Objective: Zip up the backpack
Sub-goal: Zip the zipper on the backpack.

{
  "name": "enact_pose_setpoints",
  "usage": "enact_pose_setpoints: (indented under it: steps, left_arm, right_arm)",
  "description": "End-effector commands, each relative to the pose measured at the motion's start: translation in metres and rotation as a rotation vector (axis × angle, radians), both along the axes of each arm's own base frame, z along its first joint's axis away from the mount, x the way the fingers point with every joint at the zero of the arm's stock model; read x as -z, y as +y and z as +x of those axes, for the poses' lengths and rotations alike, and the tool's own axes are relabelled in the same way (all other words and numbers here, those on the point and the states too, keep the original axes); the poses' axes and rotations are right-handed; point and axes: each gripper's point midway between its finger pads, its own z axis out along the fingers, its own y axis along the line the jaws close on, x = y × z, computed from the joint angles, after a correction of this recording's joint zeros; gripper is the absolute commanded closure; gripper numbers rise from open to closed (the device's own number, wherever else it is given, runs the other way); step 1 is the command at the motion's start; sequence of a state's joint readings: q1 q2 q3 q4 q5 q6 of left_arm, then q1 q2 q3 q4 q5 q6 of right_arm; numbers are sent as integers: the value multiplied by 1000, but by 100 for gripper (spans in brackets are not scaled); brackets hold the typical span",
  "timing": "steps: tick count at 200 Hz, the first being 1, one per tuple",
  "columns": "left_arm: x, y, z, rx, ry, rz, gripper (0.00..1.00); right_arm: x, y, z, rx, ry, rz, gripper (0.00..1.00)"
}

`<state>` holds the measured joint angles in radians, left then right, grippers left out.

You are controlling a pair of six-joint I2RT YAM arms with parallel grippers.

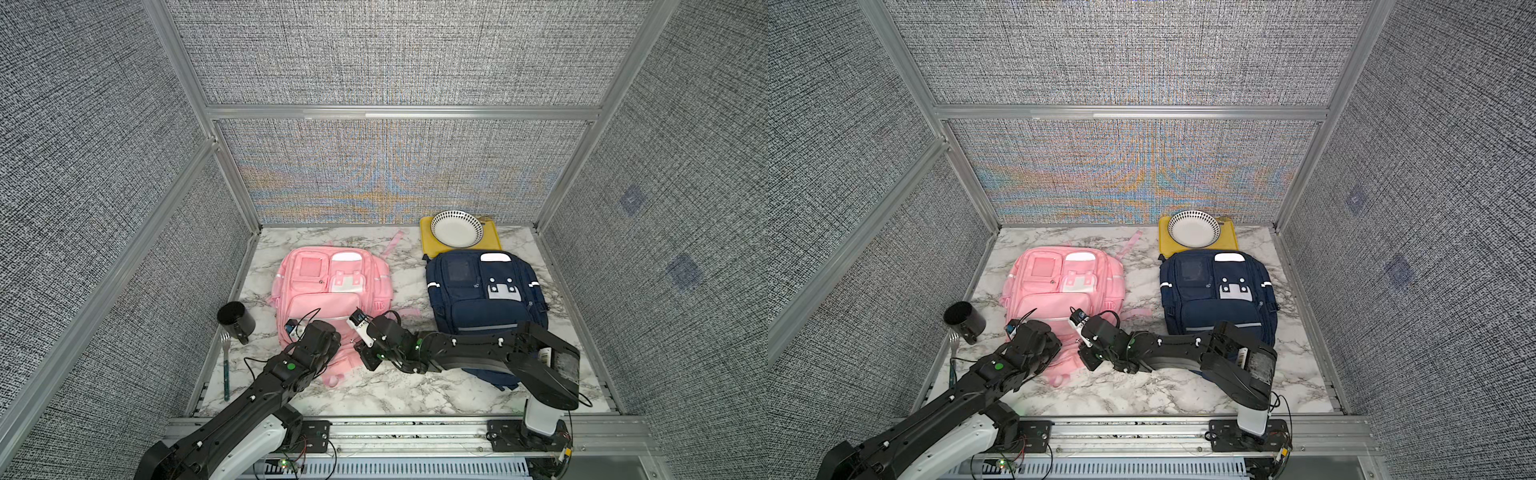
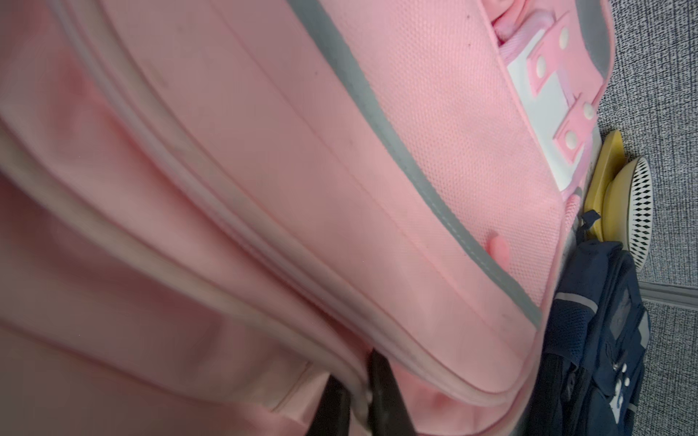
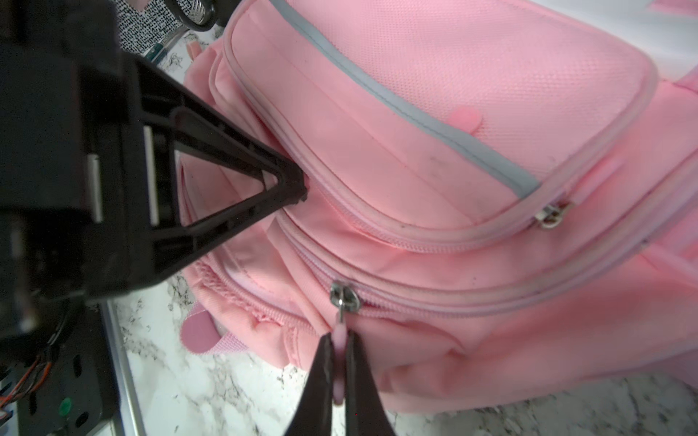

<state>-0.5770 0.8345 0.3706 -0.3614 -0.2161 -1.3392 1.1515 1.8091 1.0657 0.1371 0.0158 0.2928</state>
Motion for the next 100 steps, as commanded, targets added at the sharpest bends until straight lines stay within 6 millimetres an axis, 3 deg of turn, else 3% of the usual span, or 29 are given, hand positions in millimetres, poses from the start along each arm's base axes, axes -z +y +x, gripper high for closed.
enact_pose_setpoints:
  steps: [1,100]
  left_arm:
    - [12,10,-6,27,41,64,100]
    - [10,33,-5,12,55,92,100]
  right_arm:
    - [-14,10,3,-12,-33,52,100]
    - [11,-21,12,26,-36,-61,100]
